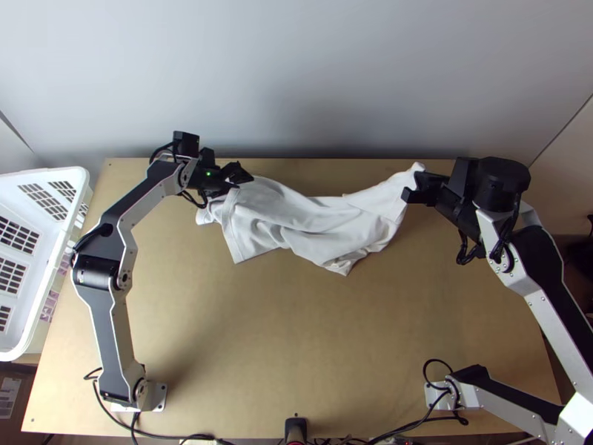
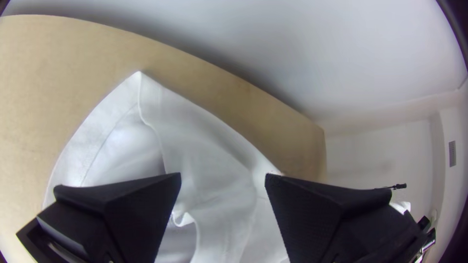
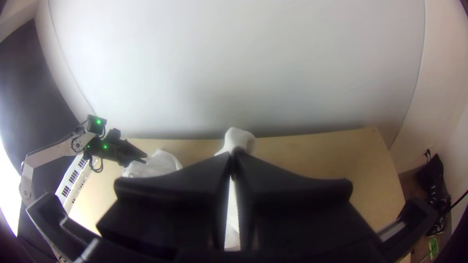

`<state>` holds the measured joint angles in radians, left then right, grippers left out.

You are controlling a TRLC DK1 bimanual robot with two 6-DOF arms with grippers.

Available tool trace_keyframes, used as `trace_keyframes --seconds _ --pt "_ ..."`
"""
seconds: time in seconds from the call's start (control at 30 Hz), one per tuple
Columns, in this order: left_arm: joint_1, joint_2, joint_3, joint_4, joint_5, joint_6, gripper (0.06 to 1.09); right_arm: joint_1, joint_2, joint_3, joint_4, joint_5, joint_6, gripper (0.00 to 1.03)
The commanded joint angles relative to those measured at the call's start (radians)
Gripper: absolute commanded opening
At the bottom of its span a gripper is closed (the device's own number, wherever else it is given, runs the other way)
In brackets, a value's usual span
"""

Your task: Fold the t-shirt

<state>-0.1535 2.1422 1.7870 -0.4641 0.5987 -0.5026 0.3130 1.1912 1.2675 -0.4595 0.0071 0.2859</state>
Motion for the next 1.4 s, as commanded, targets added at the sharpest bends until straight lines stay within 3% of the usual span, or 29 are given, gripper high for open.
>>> trace_keyframes --seconds 0.0,0.07,0.1,0.13,0.2,0.67,0.97,1.23,1.37 --pt "-0.011 0.021 0.006 -0.073 -0.002 0.07 0.91 0.0 0.01 0.004 0.013 0.001 -0.002 0.03" --pt "-0.011 0.018 0.005 -0.08 -0.002 0.072 0.87 -0.002 0.015 0.006 0.021 0.001 -0.001 0.03" --pt "-0.011 0.013 0.003 -0.082 -0.002 0.072 0.76 0.0 0.018 0.006 0.021 0.001 -0.001 0.03" --pt "-0.011 0.012 0.003 -0.082 0.0 0.067 0.57 0.0 0.019 0.006 0.021 0.001 -0.001 0.03" --pt "-0.011 0.018 0.012 -0.073 0.003 0.058 0.09 0.0 0.021 0.004 0.022 0.001 -0.001 0.03" --pt "0.058 -0.077 0.022 -0.077 -0.019 -0.007 0.09 0.0 0.022 0.007 0.028 -0.001 0.001 0.03" --pt "0.115 -0.36 -0.024 -0.096 -0.02 -0.036 0.09 -0.014 -0.008 0.063 -0.011 -0.002 0.047 0.03" --pt "0.146 -0.656 -0.123 -0.076 -0.022 -0.036 0.09 -0.051 -0.031 0.274 -0.103 -0.013 0.093 0.03" --pt "0.143 -0.831 -0.245 0.005 -0.022 -0.036 0.09 -0.061 -0.015 0.402 -0.103 -0.01 0.104 0.03"
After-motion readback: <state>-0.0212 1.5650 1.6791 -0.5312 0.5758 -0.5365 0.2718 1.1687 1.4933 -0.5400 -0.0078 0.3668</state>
